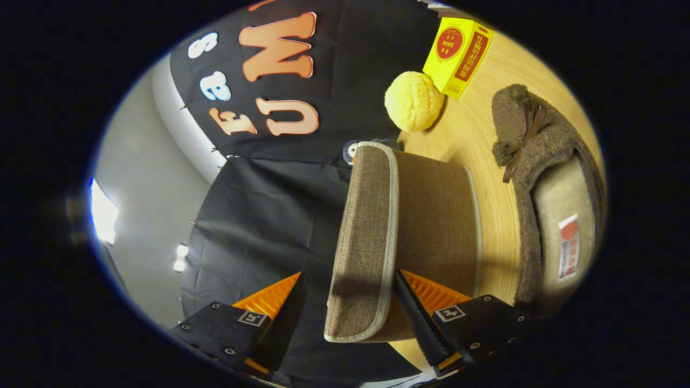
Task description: Open the storage box then place both shoes into the box .Put the left shoe in first, then the right shoe, with the right side of both shoes facing outward in a uniform manner.
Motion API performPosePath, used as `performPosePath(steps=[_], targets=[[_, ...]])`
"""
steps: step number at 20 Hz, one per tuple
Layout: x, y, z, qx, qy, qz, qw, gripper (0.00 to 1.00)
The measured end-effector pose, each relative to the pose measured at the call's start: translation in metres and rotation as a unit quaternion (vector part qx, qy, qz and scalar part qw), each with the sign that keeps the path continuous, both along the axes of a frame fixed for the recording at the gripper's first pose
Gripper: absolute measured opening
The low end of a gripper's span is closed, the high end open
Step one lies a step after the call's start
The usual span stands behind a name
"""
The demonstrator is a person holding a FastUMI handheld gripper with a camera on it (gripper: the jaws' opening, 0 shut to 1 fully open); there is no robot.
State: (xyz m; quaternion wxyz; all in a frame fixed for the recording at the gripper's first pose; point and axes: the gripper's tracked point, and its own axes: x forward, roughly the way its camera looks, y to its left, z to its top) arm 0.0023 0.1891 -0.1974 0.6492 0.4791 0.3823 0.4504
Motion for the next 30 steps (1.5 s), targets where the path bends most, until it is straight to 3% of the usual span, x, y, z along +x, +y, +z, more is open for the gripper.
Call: performPosePath(steps=[6, 10, 13, 14, 22, 30], targets=[[0.001, -0.007, 0.004, 0.028, 0.012, 0.004, 1.000, 0.91], [0.004, -0.007, 0.003, 0.033, 0.010, -0.003, 0.999, 0.56], [0.006, -0.004, 0.000, 0.022, 0.015, -0.012, 1.000, 0.07], [0.007, -0.002, 0.004, 0.027, 0.012, -0.012, 0.999, 0.02], [-0.001, 0.020, 0.053, 0.026, -0.036, -0.015, 0.999, 0.00], [-0.002, 0.075, 0.141, 0.034, -0.105, -0.035, 0.993, 0.00]])
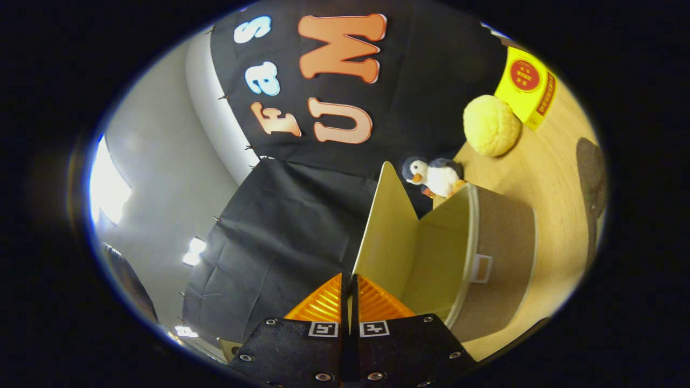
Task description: Open the storage box then place both shoes into the box .Put the left shoe in first, then the right shoe, with the right side of both shoes facing outward in a uniform manner.
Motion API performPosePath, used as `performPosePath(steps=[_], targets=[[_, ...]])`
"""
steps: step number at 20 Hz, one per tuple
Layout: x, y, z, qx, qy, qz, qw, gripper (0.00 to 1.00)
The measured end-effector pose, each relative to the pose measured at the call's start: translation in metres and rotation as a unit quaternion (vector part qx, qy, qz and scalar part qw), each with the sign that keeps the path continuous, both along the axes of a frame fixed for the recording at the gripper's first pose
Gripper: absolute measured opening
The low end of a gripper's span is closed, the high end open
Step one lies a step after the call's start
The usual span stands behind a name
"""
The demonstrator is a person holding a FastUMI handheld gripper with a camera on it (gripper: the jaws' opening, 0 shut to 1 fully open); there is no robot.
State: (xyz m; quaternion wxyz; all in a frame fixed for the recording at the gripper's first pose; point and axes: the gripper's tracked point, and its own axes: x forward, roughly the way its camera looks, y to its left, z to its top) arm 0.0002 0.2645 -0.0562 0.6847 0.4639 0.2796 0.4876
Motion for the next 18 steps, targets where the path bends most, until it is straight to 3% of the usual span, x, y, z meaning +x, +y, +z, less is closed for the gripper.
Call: performPosePath(steps=[8, 13, 18], targets=[[-0.016, 0.116, 0.042, -0.040, -0.050, 0.011, 0.998, 0.00], [-0.024, 0.181, 0.027, -0.083, -0.057, 0.009, 0.995, 0.02], [-0.024, 0.209, 0.002, -0.129, -0.049, 0.005, 0.990, 0.07]])
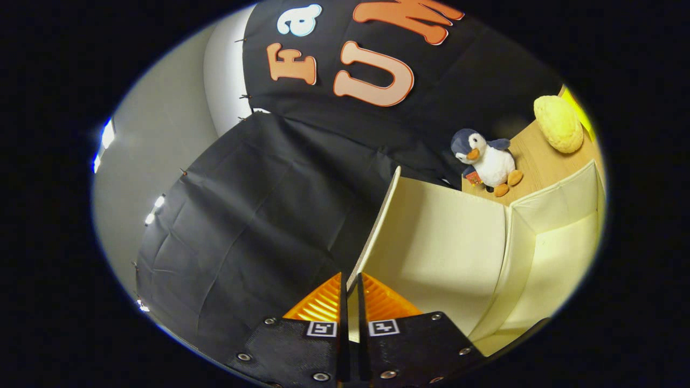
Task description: Open the storage box then place both shoes into the box .Put the left shoe in first, then the right shoe, with the right side of both shoes facing outward in a uniform manner.
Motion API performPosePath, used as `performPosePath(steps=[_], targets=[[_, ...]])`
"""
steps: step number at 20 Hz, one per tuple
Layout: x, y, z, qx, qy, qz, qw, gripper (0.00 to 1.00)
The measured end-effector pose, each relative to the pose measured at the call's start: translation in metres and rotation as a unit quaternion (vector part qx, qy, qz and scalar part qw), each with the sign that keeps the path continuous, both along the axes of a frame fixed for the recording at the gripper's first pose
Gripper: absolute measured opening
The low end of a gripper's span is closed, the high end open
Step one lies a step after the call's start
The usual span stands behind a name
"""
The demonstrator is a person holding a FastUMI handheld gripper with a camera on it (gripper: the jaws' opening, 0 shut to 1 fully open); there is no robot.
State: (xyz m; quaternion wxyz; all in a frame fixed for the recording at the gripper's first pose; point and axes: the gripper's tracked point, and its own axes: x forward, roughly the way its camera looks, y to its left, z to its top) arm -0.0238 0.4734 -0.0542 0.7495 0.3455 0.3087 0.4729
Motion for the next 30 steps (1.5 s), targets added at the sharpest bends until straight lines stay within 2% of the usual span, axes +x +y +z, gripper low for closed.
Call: performPosePath(steps=[1, 4, 5, 8, 11, 15, 20, 24, 30], targets=[[0.003, 0.001, -0.008, -0.018, -0.003, -0.007, 1.000, 0.20], [0.008, 0.001, -0.033, -0.068, -0.007, -0.020, 0.997, 0.81], [0.012, -0.007, -0.036, -0.084, -0.011, -0.027, 0.996, 0.98], [0.026, -0.046, -0.057, -0.150, -0.049, -0.063, 0.985, 0.98], [0.044, -0.099, -0.068, -0.206, -0.085, -0.107, 0.969, 0.98], [0.066, -0.185, -0.075, -0.251, -0.094, -0.180, 0.946, 0.98], [0.081, -0.293, -0.077, -0.293, -0.096, -0.272, 0.912, 0.98], [0.075, -0.368, -0.092, -0.332, -0.104, -0.314, 0.883, 0.98], [0.075, -0.456, -0.117, -0.391, -0.141, -0.374, 0.829, 0.98]])
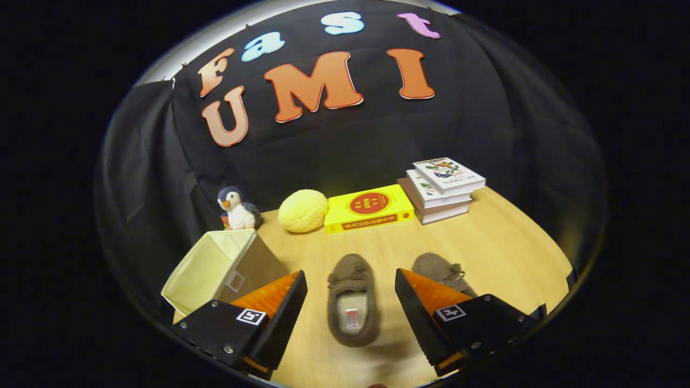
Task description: Open the storage box then place both shoes into the box .Put the left shoe in first, then the right shoe, with the right side of both shoes facing outward in a uniform manner.
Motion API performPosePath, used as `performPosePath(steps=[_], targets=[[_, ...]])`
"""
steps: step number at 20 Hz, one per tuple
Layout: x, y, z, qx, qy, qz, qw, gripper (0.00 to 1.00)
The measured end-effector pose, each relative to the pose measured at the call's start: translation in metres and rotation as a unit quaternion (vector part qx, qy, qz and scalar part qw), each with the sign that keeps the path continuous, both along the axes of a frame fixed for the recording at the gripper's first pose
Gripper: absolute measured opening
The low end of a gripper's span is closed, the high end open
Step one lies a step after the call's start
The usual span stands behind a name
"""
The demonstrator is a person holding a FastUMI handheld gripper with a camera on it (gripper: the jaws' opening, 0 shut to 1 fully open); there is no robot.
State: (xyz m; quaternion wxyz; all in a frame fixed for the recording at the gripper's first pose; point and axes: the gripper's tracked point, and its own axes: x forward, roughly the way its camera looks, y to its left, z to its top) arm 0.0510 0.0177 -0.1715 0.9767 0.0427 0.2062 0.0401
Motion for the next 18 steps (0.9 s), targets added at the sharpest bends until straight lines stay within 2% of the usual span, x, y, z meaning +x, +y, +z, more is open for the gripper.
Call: performPosePath(steps=[6, 10, 14, 15, 17, 18], targets=[[0.002, -0.007, -0.051, -0.033, 0.019, 0.016, 0.999, 0.98], [0.014, -0.003, -0.085, -0.056, 0.044, 0.038, 0.997, 0.91], [0.027, 0.003, -0.107, -0.060, 0.062, 0.052, 0.995, 0.64], [0.030, 0.004, -0.113, -0.064, 0.069, 0.053, 0.994, 0.52], [0.029, 0.010, -0.119, -0.058, 0.082, 0.060, 0.993, 0.32], [0.029, 0.009, -0.118, -0.057, 0.084, 0.055, 0.993, 0.26]])
